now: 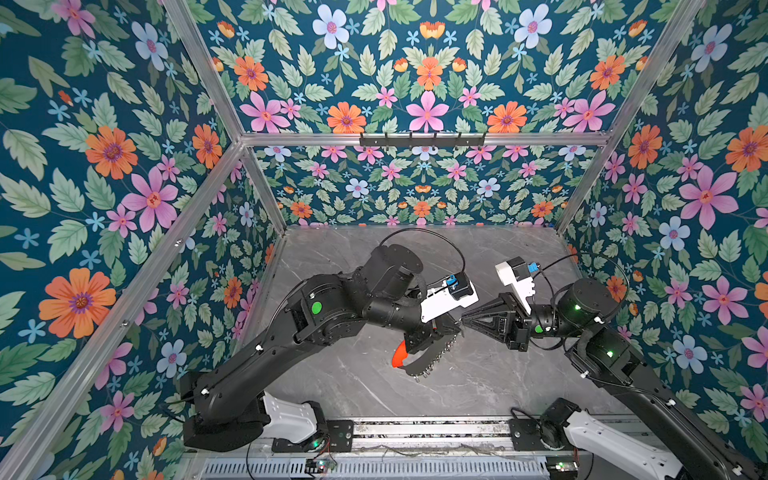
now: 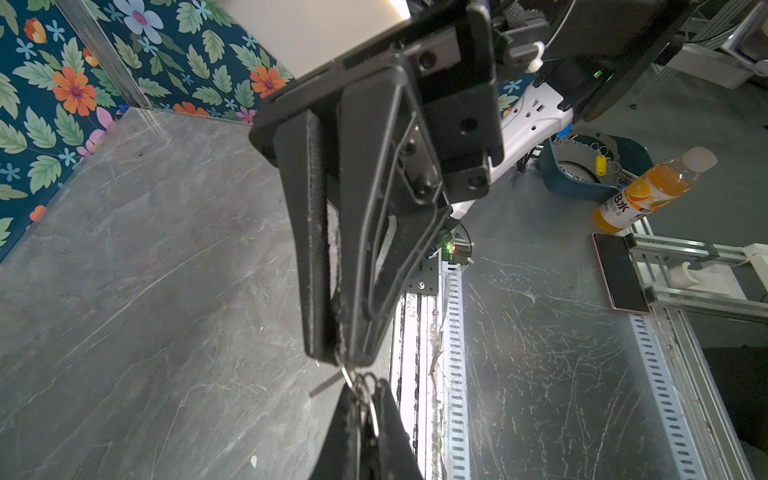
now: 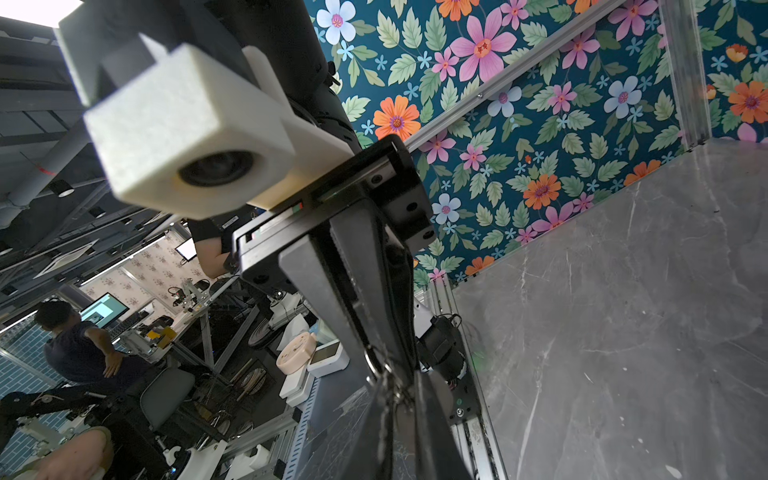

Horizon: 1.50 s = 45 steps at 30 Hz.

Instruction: Remove the keys from the keyring

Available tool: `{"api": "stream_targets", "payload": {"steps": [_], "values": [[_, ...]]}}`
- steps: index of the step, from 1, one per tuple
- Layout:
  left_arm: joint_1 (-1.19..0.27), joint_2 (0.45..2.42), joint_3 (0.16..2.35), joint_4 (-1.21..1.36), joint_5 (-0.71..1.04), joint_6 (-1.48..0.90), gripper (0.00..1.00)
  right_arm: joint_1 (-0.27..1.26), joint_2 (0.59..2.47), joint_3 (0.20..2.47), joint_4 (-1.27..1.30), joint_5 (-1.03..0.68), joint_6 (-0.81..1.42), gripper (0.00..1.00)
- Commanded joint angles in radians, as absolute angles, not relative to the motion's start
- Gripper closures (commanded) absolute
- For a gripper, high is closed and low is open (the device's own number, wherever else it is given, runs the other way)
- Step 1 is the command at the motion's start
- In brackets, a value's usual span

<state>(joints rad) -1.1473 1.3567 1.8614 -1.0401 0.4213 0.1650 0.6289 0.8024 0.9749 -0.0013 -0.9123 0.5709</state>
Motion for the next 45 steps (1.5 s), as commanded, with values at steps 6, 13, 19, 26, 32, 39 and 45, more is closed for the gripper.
{"api": "stream_targets", "payload": {"steps": [6,13,19,26,32,39,45], "values": [[-1.140,1.355,1.868,-1.011,0.439,0.171,1.00,0.630,0.788,0.976,-0.012,-0.894,0.546,0.99],[-1.139,1.350,1.868,-0.999,0.399,0.166,1.00,0.629,0.775,0.969,-0.059,-0.847,0.535,1.00],[-1.138,1.324,1.844,-0.946,0.318,0.159,1.00,0.629,0.775,0.951,-0.085,-0.807,0.553,1.00],[-1.139,1.323,1.823,-0.930,0.322,0.163,1.00,0.629,0.781,0.972,-0.126,-0.778,0.562,0.93],[-1.139,1.339,1.826,-0.952,0.310,0.173,1.00,0.630,0.747,1.039,-0.201,-0.769,0.491,0.70],[-1.138,1.342,1.831,-0.954,0.331,0.169,1.00,0.630,0.805,1.113,-0.203,-0.855,0.474,0.74],[-1.139,1.350,1.839,-0.963,0.363,0.166,1.00,0.632,0.847,1.145,-0.188,-0.883,0.478,0.72]]}}
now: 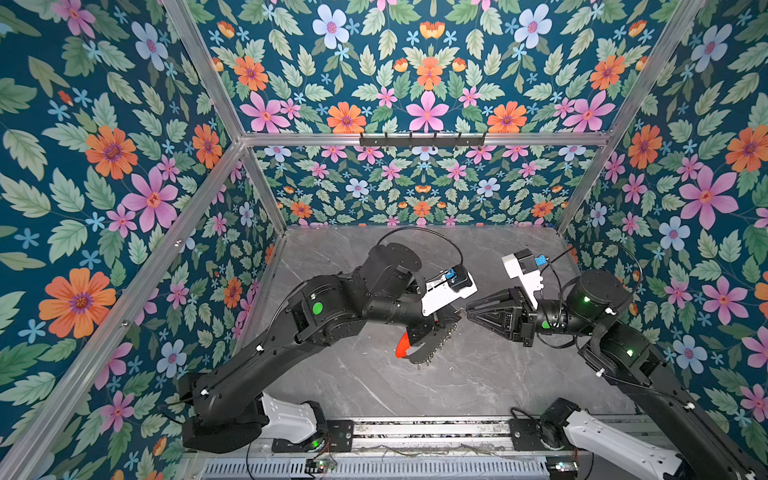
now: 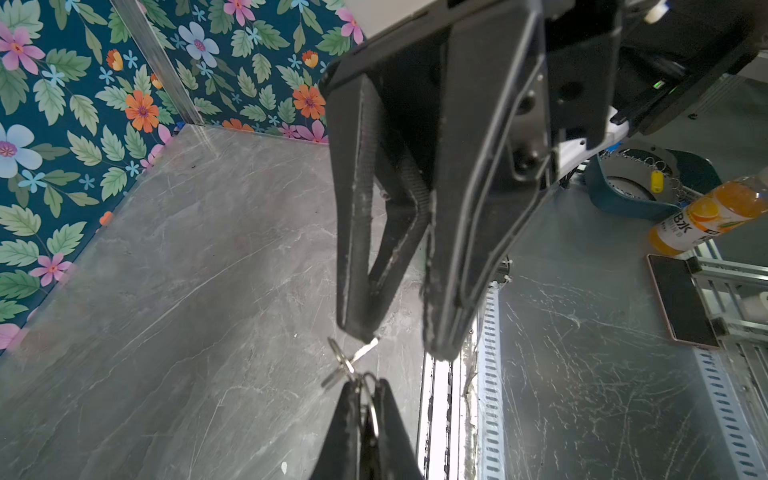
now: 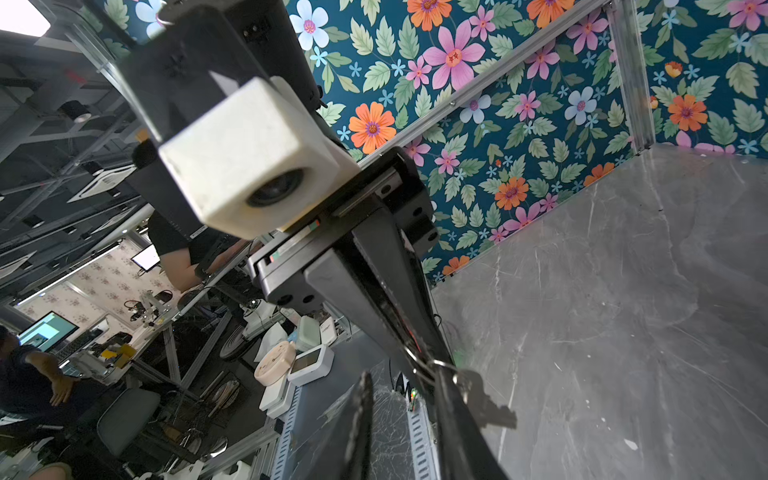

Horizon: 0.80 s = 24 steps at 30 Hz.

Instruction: Remove the keys from the keyring

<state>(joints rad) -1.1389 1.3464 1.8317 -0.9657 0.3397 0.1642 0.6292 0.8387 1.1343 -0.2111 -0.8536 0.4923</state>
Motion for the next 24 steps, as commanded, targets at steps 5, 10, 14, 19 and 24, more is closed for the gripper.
{"api": "stream_targets", "payload": {"steps": [5,10,14,19,24], "values": [[-1.138,1.355,1.854,-0.973,0.376,0.169,1.00,0.631,0.866,1.157,-0.200,-0.890,0.472,0.73],[-1.139,1.347,1.856,-0.968,0.377,0.170,1.00,0.638,0.875,1.157,-0.204,-0.887,0.469,0.72],[-1.138,1.345,1.856,-0.965,0.381,0.170,1.00,0.645,0.885,1.164,-0.207,-0.894,0.466,0.72],[-1.139,1.334,1.850,-0.954,0.377,0.164,1.00,0.671,0.894,1.175,-0.230,-0.881,0.442,0.72],[-1.137,1.329,1.845,-0.951,0.377,0.162,1.00,0.683,0.896,1.182,-0.242,-0.858,0.430,0.79]]}}
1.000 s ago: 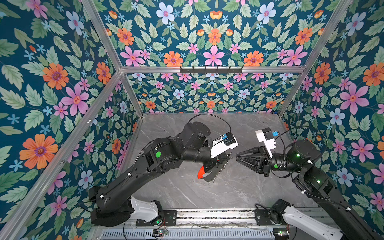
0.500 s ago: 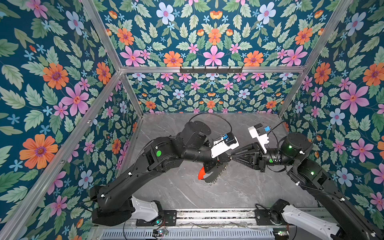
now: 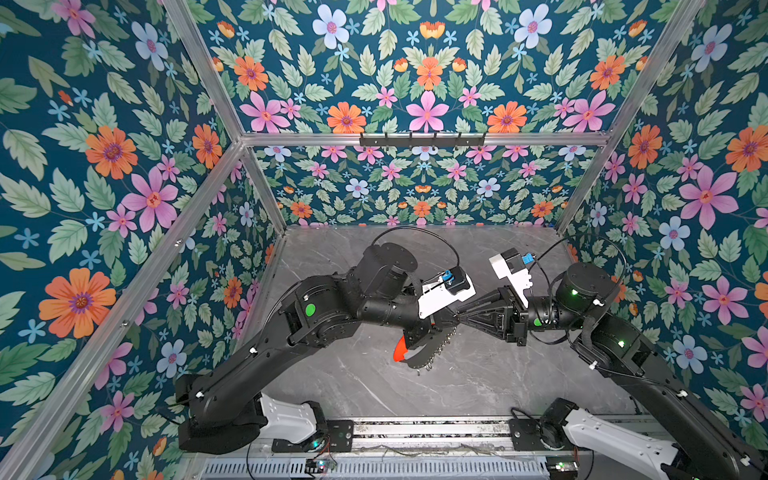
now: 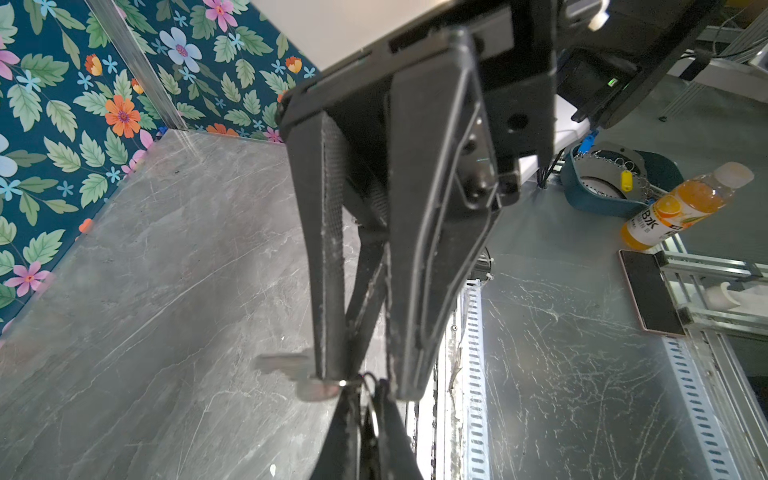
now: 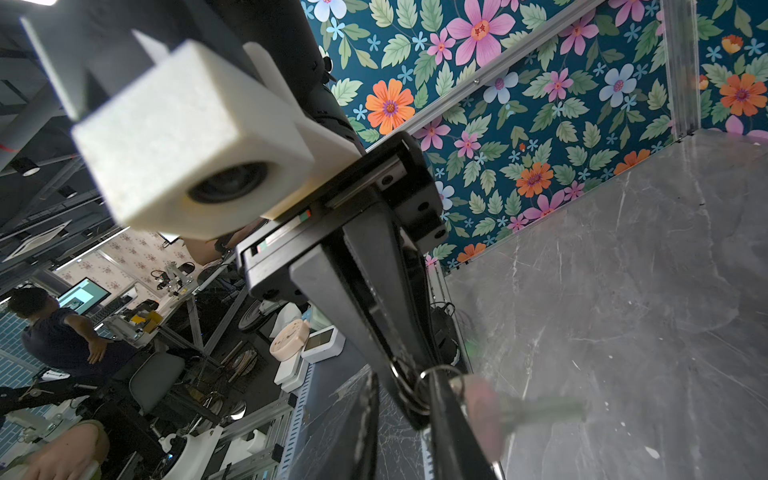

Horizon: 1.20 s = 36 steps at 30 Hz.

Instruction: Remove the keys from the keyring

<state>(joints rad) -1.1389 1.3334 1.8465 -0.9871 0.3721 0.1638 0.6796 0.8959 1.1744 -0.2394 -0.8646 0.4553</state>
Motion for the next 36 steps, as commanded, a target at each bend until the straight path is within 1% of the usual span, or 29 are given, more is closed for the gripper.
{"api": "stream_targets", "payload": {"steps": [1,5,7,14,19,23,25,31,34,36], "values": [[-1.137,1.327,1.843,-0.951,0.377,0.162,1.00,0.684,0.896,1.183,-0.244,-0.856,0.430,0.79],[-1.136,1.324,1.841,-0.948,0.379,0.158,1.00,0.690,0.897,1.187,-0.255,-0.849,0.422,0.79],[-1.135,1.323,1.841,-0.946,0.383,0.158,1.00,0.690,0.896,1.190,-0.263,-0.839,0.414,0.83],[-1.133,1.327,1.842,-0.949,0.392,0.155,1.00,0.692,0.896,1.193,-0.266,-0.831,0.413,0.91],[-1.131,1.331,1.845,-0.952,0.390,0.151,1.00,0.694,0.895,1.195,-0.270,-0.822,0.410,1.00],[-1.129,1.332,1.845,-0.950,0.393,0.152,1.00,0.700,0.898,1.195,-0.270,-0.824,0.410,1.00],[-1.129,1.331,1.845,-0.948,0.391,0.152,1.00,0.704,0.899,1.197,-0.273,-0.824,0.406,0.92],[-1.126,1.328,1.845,-0.936,0.387,0.147,1.00,0.712,0.899,1.195,-0.269,-0.830,0.407,0.74],[-1.123,1.326,1.844,-0.928,0.391,0.147,1.00,0.716,0.903,1.197,-0.270,-0.833,0.406,0.74],[-1.124,1.325,1.844,-0.925,0.394,0.146,1.00,0.721,0.905,1.201,-0.274,-0.830,0.402,0.78]]}}
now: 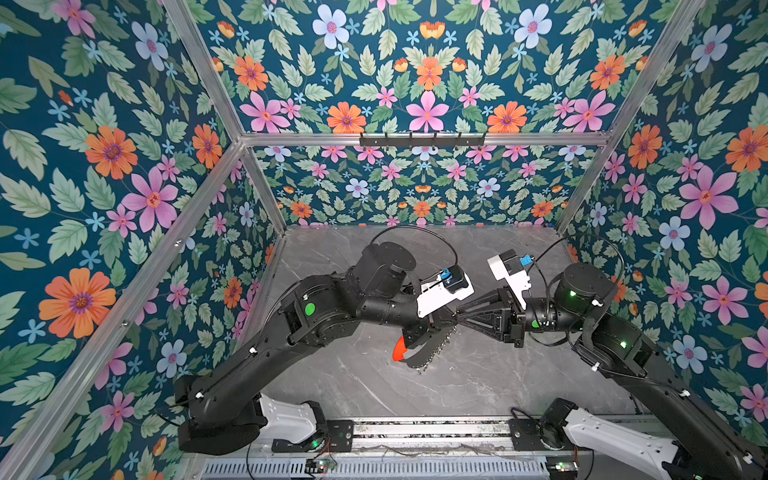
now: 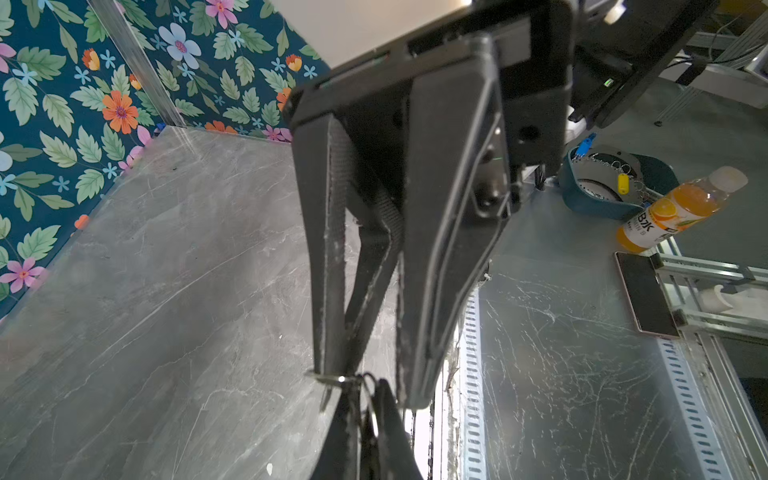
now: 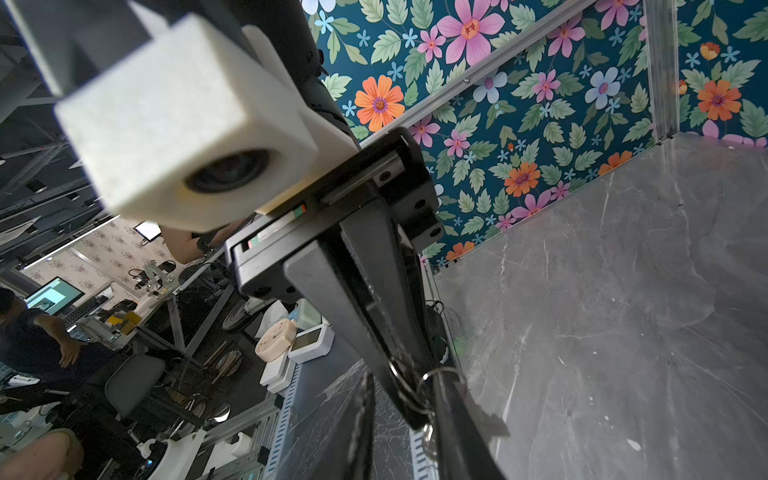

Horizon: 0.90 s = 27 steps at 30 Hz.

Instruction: Remove the keys from the keyring

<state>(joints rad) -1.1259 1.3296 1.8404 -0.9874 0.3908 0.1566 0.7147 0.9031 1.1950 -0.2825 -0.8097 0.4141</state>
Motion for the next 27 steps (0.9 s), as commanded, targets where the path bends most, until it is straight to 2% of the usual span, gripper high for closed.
{"api": "stream_targets", "payload": {"steps": [1,4,13,16,24,27], "values": [[-1.123,1.326,1.843,-0.924,0.394,0.146,1.00,0.725,0.907,1.202,-0.277,-0.826,0.399,0.81],[-1.121,1.328,1.843,-0.919,0.397,0.145,1.00,0.727,0.914,1.208,-0.284,-0.820,0.393,0.88],[-1.115,1.331,1.849,-0.913,0.409,0.143,1.00,0.745,0.923,1.220,-0.296,-0.802,0.378,0.87],[-1.112,1.333,1.852,-0.914,0.413,0.145,1.00,0.749,0.927,1.224,-0.301,-0.798,0.373,0.83],[-1.109,1.340,1.868,-0.916,0.417,0.148,1.00,0.754,0.927,1.230,-0.314,-0.779,0.361,0.99],[-1.109,1.341,1.865,-0.917,0.419,0.147,1.00,0.756,0.927,1.232,-0.314,-0.779,0.361,1.00]]}}
